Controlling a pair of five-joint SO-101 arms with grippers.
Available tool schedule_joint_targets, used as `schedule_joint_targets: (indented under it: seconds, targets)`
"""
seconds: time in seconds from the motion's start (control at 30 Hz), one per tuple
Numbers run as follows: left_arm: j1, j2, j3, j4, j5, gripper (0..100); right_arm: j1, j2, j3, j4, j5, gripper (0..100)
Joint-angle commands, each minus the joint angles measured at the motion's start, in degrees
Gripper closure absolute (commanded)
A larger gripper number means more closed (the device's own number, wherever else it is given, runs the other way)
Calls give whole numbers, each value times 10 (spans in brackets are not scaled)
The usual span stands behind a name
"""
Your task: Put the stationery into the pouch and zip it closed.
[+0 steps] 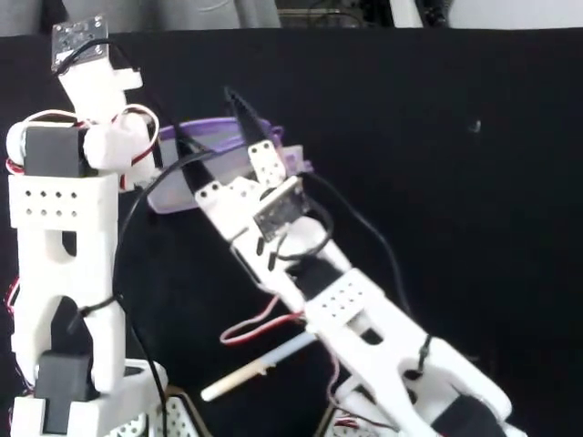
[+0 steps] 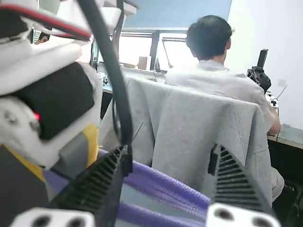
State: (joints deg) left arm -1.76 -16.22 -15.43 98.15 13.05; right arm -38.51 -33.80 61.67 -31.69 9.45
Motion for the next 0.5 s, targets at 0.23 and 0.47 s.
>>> schedule_joint_targets:
  seconds: [0.23,0.47]
  targets:
    - [-130,-8,7,-48,7,972,61,-250,-54,224,-4,734]
    - [-211,-3,10,-76,4,972,60,-293,-226,596,11,734]
